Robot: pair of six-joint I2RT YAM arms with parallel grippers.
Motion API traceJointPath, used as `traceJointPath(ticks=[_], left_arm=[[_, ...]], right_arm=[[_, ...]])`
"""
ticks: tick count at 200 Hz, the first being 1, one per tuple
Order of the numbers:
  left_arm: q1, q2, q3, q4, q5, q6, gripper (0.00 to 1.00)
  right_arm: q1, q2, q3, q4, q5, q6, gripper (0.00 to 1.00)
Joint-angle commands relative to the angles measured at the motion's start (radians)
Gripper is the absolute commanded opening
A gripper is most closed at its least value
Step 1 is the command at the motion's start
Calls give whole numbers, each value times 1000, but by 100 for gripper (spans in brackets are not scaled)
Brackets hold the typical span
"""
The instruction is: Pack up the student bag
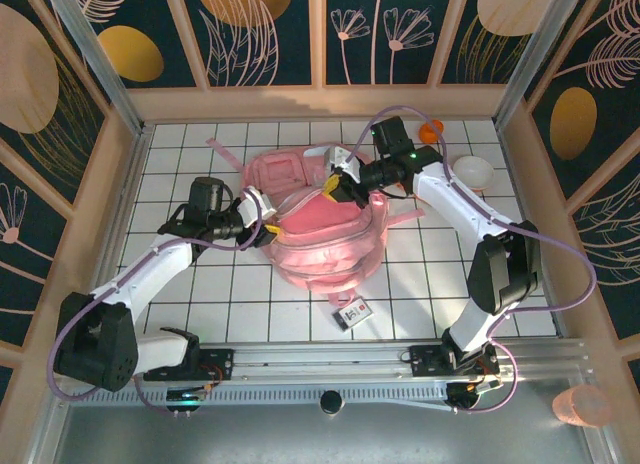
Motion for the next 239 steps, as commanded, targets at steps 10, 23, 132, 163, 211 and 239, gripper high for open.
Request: traceJointPath(ticks=[10,23,132,163,211,239], left_arm=[[-3,33,19,28,0,27,35],[-3,35,12,17,-56,49,27],[-1,123,7,185,-583,-50,1],[-1,138,60,169,-538,-75,22],[-2,-10,109,70,-185,-20,69],[-29,-46,145,49,-133,-21,72]], right_arm=[[3,-2,62,17,-127,-27,0],[3,-3,67,11,-130,-34,0],[-23,13,193,-147,-200,-131,0],[-30,13,178,-34,-120,-1,0],[-17,48,177,-10,-71,-9,0],[11,91,225,-62,-66,-62,0]])
